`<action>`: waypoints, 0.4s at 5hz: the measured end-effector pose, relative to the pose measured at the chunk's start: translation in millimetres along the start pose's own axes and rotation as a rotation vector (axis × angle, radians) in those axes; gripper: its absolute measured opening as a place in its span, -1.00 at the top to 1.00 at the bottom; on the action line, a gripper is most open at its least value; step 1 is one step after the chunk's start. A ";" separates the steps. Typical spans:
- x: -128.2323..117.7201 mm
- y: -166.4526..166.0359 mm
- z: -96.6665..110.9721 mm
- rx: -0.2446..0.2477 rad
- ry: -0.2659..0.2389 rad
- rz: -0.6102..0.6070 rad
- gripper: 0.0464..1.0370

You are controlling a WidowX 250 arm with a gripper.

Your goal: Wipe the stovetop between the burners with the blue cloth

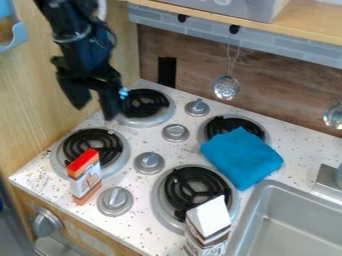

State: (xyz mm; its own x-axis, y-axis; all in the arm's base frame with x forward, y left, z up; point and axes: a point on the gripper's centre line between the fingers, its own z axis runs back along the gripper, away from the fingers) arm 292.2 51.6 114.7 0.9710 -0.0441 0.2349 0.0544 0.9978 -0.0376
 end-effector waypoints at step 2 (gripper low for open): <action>18.5 -37.8 -45.5 -0.072 -0.016 -0.105 -0.93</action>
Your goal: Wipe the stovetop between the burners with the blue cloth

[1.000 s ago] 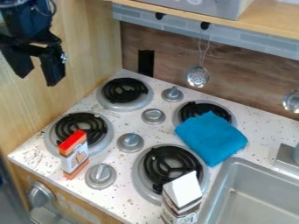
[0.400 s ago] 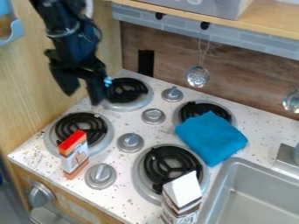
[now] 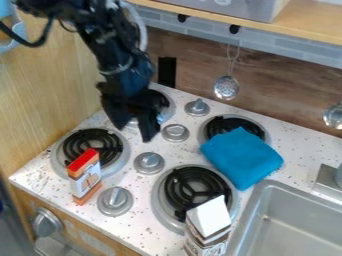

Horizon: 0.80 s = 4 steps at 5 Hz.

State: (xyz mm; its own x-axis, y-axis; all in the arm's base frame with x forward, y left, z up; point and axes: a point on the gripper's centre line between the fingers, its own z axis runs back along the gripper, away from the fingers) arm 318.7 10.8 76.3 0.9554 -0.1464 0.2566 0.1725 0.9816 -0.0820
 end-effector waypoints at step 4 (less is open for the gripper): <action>88.5 -57.3 -76.8 0.048 -0.032 -0.181 -0.93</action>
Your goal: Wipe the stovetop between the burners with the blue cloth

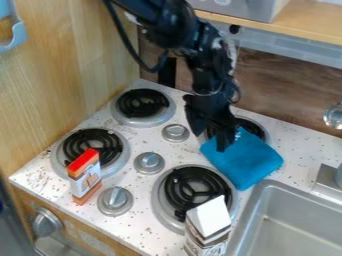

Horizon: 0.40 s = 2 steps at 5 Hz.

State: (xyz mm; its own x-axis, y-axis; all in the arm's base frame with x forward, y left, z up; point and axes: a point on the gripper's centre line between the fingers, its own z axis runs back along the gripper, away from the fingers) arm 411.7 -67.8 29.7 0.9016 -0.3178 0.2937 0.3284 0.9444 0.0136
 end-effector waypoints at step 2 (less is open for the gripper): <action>22.3 -14.1 -32.4 0.068 0.005 -0.049 -0.93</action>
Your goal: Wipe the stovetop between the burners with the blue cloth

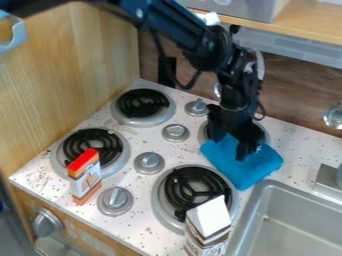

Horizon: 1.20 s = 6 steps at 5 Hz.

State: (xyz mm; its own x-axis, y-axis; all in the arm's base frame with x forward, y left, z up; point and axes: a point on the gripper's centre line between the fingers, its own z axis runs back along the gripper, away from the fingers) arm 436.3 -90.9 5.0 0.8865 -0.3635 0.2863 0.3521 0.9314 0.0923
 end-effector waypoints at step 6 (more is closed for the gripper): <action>-31.3 62.6 -32.8 0.093 0.092 0.168 -0.93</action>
State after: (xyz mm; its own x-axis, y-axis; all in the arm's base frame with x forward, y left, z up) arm 440.5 -21.9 -29.4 0.9555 -0.1996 0.2170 0.1719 0.9751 0.1398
